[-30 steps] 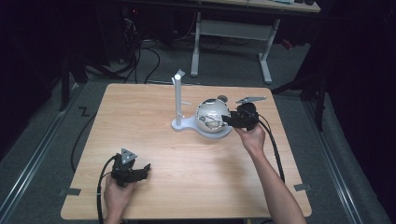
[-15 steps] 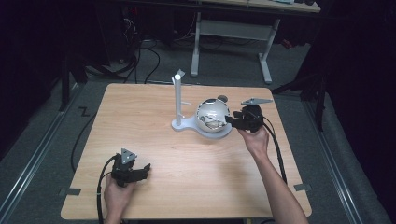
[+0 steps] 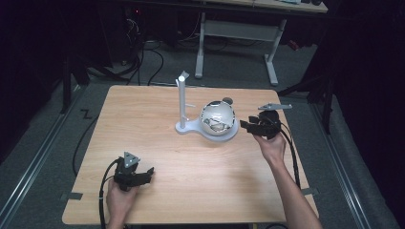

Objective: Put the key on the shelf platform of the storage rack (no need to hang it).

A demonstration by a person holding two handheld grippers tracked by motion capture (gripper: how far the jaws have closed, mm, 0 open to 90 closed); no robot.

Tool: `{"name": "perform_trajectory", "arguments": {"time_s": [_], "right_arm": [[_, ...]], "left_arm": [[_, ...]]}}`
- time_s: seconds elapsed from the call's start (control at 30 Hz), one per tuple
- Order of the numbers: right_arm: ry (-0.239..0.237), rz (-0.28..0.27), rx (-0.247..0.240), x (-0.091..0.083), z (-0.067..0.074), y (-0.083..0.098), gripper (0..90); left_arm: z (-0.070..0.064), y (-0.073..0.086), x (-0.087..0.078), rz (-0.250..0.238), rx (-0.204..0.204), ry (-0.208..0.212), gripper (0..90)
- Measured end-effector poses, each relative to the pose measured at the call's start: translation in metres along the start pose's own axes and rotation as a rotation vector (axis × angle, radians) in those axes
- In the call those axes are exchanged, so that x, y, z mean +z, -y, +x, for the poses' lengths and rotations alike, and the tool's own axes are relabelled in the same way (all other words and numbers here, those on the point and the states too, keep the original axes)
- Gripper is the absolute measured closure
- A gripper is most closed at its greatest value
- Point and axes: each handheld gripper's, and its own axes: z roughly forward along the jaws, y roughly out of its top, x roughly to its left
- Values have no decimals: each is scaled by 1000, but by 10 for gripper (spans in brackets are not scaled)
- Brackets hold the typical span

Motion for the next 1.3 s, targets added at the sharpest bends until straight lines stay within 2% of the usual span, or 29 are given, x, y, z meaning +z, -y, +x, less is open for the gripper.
{"name": "perform_trajectory", "arguments": {"time_s": [0.13,0.27,0.4,0.53,0.63,0.7,0.77,0.97,1.03,1.13,1.2,1.3], "right_arm": [[2,4,4,-4,-3,5,511],[16,-7,-20,-11,-2,5,505],[7,-13,-3,-17,-4,9,499],[24,-21,-21,-23,-1,10,499],[21,-35,-15,-26,-2,12,499],[50,-7,-20,-28,-3,18,499],[63,-7,-29,-32,-3,20,499],[55,-24,-37,-40,0,21,503],[39,-30,-14,-42,-1,24,503],[43,-27,-8,-45,-2,29,504],[22,-49,12,-50,-2,33,504],[19,-53,15,-53,-3,37,505]], "left_arm": [[0,0,0,1,0,1,218],[0,0,0,0,-2,-1,218],[0,0,0,0,-2,-1,218],[0,0,0,0,0,0,218],[0,0,0,0,-3,-1,218],[0,0,0,0,-2,-1,218],[0,0,0,-2,4,2,218],[0,0,0,-1,3,1,218],[0,0,0,-2,5,2,218],[0,0,0,-1,4,2,218],[0,0,0,-2,4,2,218],[0,0,0,-2,3,2,218]]}}
